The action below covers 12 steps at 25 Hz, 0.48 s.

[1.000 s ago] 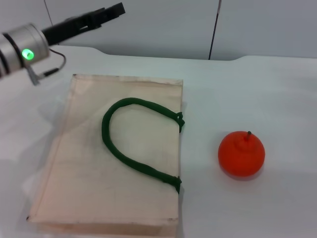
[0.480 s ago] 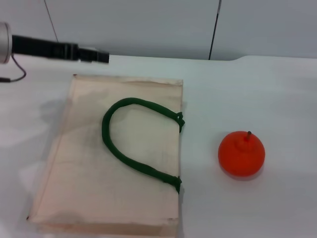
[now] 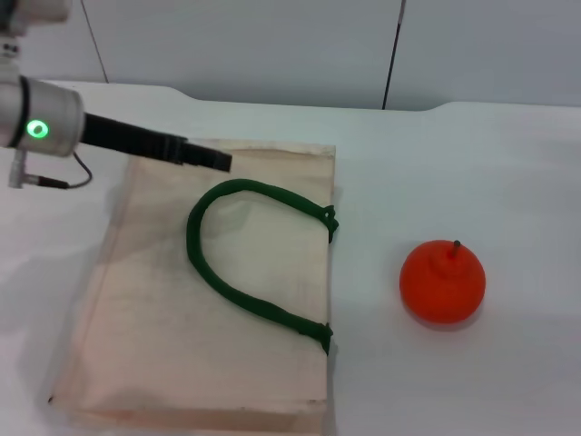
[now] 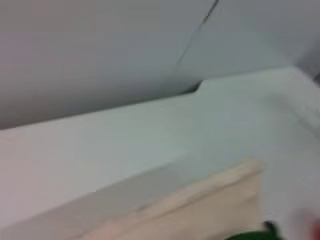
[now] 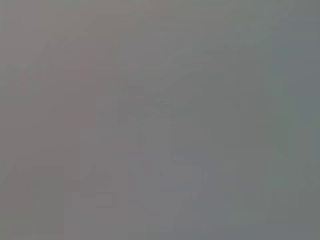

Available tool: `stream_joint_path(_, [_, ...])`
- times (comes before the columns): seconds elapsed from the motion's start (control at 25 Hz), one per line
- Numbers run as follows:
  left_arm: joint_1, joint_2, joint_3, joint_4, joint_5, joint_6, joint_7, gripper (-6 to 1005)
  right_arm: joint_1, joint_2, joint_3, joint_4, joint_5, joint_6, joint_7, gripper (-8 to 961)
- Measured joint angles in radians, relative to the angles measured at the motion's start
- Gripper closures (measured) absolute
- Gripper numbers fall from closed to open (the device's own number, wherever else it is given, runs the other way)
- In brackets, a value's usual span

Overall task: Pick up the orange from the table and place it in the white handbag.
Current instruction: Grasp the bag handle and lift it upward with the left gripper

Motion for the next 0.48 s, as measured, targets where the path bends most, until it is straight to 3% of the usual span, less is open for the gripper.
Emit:
stream_joint_path(0.28, [-0.027,-0.056,0.000,0.033,0.092,-0.175,-0.003,274,-0.001,0.000,0.000,0.000,0.000,0.000,0.000,69])
stream_joint_path(0.48, [-0.036,-0.062,0.000,0.089,0.103,-0.223,-0.001,275,0.001,0.000,0.000,0.000,0.000,0.000,0.000,70])
